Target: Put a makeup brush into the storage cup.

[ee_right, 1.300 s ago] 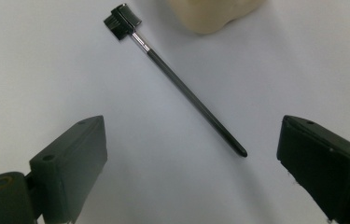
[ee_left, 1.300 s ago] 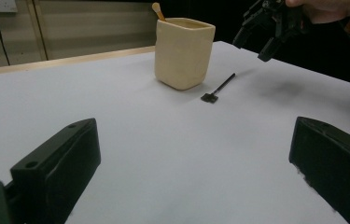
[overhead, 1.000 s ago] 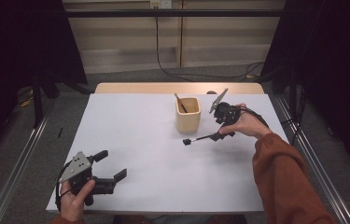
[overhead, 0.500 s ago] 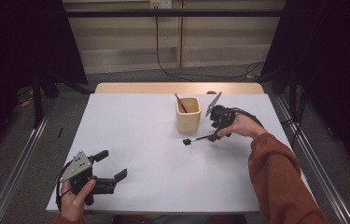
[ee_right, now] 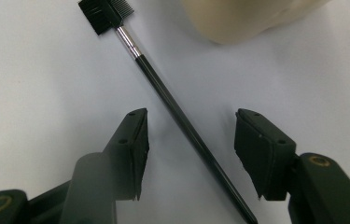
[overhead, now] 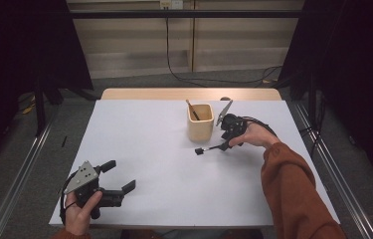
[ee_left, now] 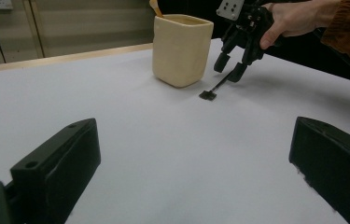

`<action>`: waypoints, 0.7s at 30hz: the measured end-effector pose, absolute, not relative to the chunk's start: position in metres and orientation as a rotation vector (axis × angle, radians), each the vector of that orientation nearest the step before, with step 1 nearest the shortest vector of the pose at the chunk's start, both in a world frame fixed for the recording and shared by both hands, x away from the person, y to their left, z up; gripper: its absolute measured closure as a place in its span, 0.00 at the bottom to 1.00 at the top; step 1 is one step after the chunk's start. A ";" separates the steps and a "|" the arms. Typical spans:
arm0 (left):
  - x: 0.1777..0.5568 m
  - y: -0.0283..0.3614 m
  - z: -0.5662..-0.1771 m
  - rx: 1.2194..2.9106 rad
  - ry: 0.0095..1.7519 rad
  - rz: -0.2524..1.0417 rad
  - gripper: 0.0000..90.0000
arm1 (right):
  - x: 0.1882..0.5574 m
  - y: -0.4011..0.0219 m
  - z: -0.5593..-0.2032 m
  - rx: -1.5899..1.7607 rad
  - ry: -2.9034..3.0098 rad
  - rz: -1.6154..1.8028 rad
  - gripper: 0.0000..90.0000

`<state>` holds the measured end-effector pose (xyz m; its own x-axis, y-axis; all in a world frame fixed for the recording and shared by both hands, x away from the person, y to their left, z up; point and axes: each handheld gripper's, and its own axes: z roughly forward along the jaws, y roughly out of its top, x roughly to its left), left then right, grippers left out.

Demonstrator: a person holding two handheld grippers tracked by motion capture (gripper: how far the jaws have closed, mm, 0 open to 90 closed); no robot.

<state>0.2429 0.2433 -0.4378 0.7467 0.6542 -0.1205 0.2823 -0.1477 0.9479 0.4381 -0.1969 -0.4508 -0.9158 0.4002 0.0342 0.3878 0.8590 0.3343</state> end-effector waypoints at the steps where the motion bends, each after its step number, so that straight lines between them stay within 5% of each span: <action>1: 0.243 0.243 -0.438 1.735 0.743 0.382 0.02 | 0.438 -0.197 -0.451 0.630 2.991 0.524 0.53; 21: 0.242 0.245 -0.438 1.734 0.745 0.384 0.02 | 0.438 -0.179 -0.454 0.523 3.022 0.480 0.68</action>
<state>0.2422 0.2446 -0.4377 0.7448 0.6563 -0.1206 0.2819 -0.1457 0.9483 0.4383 -0.1795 -0.4543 -0.9426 0.3336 0.0158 0.3221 0.8955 0.3071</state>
